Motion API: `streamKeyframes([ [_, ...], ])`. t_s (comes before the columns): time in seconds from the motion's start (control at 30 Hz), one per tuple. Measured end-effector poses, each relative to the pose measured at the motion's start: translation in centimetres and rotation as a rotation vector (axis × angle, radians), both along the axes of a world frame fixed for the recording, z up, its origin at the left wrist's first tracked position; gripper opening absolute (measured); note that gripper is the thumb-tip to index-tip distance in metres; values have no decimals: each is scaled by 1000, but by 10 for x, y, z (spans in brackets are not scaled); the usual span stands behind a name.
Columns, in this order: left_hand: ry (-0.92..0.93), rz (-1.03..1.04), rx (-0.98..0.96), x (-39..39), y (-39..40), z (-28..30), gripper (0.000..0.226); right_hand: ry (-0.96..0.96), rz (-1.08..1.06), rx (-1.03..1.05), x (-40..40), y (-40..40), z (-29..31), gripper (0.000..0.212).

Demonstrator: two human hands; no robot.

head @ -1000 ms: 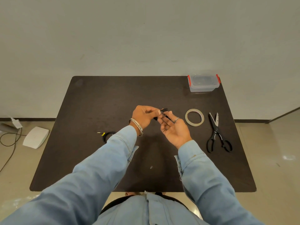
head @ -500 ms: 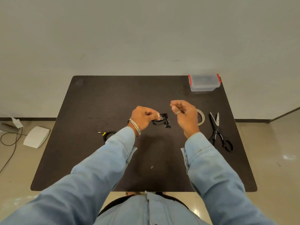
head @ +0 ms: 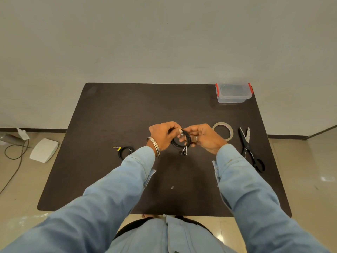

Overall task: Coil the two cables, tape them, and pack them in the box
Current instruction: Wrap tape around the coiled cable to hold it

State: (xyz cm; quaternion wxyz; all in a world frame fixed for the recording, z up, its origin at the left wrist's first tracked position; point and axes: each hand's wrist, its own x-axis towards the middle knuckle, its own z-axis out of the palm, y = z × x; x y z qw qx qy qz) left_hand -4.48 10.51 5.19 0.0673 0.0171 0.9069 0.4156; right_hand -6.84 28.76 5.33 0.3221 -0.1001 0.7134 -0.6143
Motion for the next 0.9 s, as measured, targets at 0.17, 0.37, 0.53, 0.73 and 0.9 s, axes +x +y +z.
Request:
streamKeyframes([
  [0.17, 66, 23, -92, -2, 5, -4, 23, -50, -91, -59, 1, 1, -7, 43],
  [0.37, 30, 23, 35, -5, 3, -4, 13, 52, -244, -82, 4, -6, -16, 19],
  [0.53, -51, 39, 203, -6, 2, -3, 12, 330, -297, 63, 5, -6, -21, 32],
  [0.73, -164, 84, 382, -9, 5, 5, 3, 411, -408, 72, 8, -10, -21, 30],
  [0.9, -255, 109, 392, -11, 4, 2, 2, 448, -417, 110, 9, -8, -21, 26],
])
